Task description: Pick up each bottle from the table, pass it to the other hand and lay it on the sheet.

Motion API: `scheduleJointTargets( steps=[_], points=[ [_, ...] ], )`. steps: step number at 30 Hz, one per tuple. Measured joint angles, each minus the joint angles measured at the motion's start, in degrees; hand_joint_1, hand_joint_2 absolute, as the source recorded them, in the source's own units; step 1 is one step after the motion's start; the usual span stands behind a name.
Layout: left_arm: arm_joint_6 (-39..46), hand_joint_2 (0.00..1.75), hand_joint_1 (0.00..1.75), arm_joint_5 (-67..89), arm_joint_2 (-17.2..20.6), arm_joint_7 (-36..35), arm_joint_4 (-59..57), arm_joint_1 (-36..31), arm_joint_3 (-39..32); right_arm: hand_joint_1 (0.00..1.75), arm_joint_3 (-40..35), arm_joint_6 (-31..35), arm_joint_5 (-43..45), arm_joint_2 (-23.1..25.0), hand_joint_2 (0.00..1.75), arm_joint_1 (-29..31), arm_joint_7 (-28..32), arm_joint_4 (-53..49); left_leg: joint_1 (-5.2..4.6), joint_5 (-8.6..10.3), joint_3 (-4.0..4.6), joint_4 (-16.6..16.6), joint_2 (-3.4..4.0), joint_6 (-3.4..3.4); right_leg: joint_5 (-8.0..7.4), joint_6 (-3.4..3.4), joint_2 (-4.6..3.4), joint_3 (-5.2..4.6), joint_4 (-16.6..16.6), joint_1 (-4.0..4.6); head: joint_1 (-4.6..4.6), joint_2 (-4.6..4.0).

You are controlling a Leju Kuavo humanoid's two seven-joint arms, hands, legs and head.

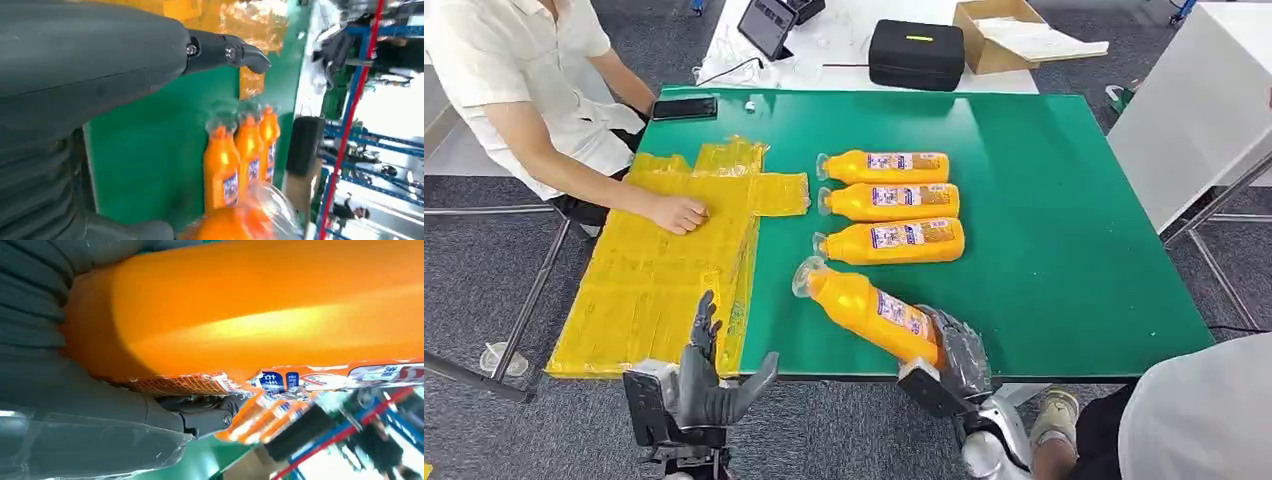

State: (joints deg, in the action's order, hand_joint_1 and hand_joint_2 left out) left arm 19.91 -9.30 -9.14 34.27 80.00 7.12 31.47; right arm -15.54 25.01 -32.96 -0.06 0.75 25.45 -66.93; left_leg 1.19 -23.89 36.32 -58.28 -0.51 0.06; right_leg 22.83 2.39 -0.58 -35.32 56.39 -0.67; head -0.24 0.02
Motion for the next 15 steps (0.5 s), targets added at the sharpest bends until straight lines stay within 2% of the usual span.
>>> scheduleJointTargets(
  steps=[6, 8, 9, 10, 15],
  points=[
    [-4.39, 1.75, 0.0, -8.22, 0.59, -1.86, 1.7, 0.68, -0.22, 1.75, 0.85, 2.49, 2.93, 2.53, 1.75, -1.62, 2.44, -4.11, -0.01, -0.01, 0.05, 0.0, 0.0, 0.0, 0.01, 0.01, 0.0, -0.06, -0.01, -0.01, -0.02, -0.02],
    [-5.71, 1.75, 0.0, -9.31, 0.76, -2.34, 1.75, 0.68, -0.37, 1.66, 0.83, 2.4, 3.25, 3.08, 1.75, -1.63, 2.55, -4.45, 0.0, -0.02, 0.05, 0.0, 0.0, 0.0, 0.01, 0.01, 0.0, -0.08, 0.0, 0.0, -0.02, -0.02],
    [-6.81, 1.75, 0.0, -9.93, 0.85, -2.67, 1.75, 0.67, -0.42, 1.66, 0.85, 1.73, 3.58, 3.3, 1.75, -1.6, 2.6, -4.45, 0.0, -0.02, 0.06, 0.0, 0.0, 0.0, 0.01, 0.01, 0.0, -0.08, 0.0, 0.0, -0.02, -0.02],
    [-7.53, 1.75, 0.0, -10.24, 0.92, -2.75, 1.75, 0.65, -0.42, 1.75, 0.83, 1.12, 3.75, 3.39, 1.75, -1.58, 2.6, -4.45, 0.0, -0.01, 0.06, 0.0, 0.0, 0.0, 0.01, 0.01, 0.0, -0.08, 0.0, 0.0, 0.0, -0.02],
    [-13.72, 1.75, 0.0, -11.05, 1.29, -2.75, 1.4, 0.02, 0.02, 1.68, -1.61, -5.13, 4.06, 3.74, 1.75, -0.52, 2.92, -3.28, 0.0, -0.01, 0.08, 0.0, 0.01, 0.0, 0.01, 0.01, 0.0, -0.11, 0.0, 0.0, 0.0, -0.02]
  ],
)
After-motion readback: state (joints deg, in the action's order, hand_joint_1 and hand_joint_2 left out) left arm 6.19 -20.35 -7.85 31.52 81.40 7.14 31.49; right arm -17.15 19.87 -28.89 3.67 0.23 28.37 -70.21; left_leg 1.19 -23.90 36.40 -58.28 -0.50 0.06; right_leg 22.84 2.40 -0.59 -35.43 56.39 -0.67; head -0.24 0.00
